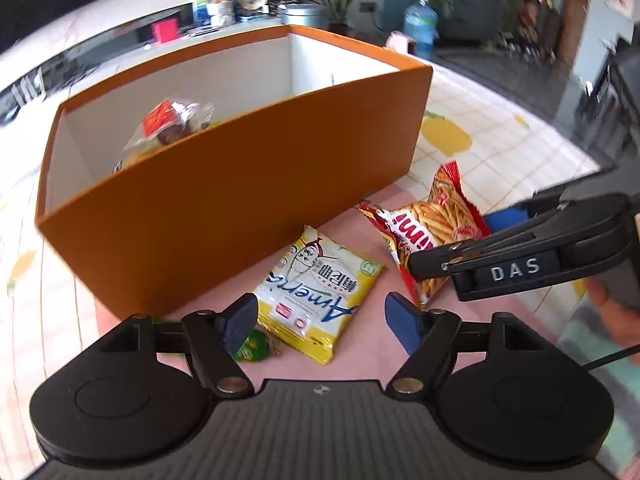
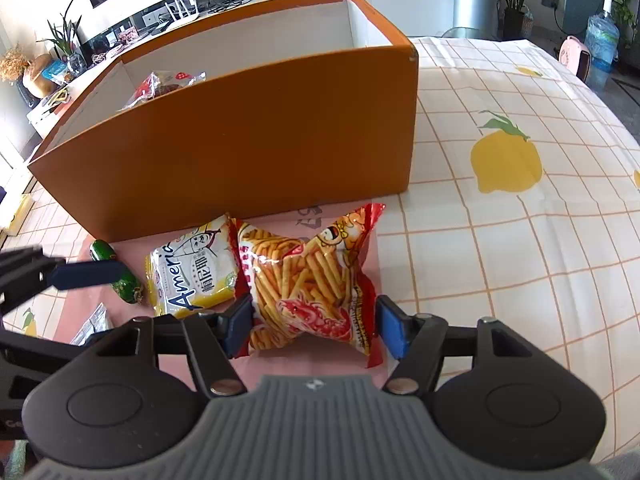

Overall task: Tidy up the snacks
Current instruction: 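Lower left tool onto the yellow Americ bag and grasp it while right tool holds Mimi bag, then carry both bags over the orange box and lower them inside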

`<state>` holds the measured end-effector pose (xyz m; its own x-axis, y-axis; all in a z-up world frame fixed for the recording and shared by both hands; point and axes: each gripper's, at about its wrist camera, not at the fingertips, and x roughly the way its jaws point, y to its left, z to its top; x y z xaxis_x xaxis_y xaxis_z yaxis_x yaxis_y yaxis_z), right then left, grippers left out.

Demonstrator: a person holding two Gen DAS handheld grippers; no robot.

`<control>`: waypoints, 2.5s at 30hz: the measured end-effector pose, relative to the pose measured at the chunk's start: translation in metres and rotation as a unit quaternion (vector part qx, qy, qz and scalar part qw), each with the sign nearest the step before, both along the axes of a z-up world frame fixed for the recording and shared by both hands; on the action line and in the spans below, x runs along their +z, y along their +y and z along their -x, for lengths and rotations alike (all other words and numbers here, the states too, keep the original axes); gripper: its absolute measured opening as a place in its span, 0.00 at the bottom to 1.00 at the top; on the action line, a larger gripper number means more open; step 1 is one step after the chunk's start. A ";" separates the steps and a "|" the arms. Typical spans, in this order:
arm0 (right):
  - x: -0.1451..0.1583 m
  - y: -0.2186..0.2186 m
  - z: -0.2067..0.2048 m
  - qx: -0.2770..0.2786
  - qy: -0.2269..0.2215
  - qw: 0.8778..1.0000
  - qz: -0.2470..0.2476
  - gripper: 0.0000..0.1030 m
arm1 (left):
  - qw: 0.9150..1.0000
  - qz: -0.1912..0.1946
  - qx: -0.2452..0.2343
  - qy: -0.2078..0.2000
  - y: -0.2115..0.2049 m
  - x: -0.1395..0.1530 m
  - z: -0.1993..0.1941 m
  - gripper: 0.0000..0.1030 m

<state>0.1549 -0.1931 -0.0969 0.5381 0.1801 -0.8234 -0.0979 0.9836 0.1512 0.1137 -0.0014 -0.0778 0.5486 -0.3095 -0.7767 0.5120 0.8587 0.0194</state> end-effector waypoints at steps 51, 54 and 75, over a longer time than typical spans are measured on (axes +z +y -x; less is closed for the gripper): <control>0.030 -0.007 0.019 -0.023 -0.082 0.996 0.029 0.46 | 0.993 0.043 0.108 -0.017 -0.013 0.028 0.003 0.58; 0.038 -0.008 0.026 -0.022 -0.096 0.995 0.032 0.46 | 0.991 0.063 0.115 -0.037 -0.009 0.042 0.009 0.58; 0.131 0.004 0.012 0.050 -0.182 0.981 0.051 0.46 | 0.981 0.086 0.155 -0.073 0.017 0.101 -0.027 0.58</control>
<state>0.1432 -0.1891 0.0346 0.7831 0.1745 -0.5969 -0.2243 0.9745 -0.0094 0.1409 0.0157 0.0237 0.7386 -0.2299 -0.6337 0.2274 0.9699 -0.0869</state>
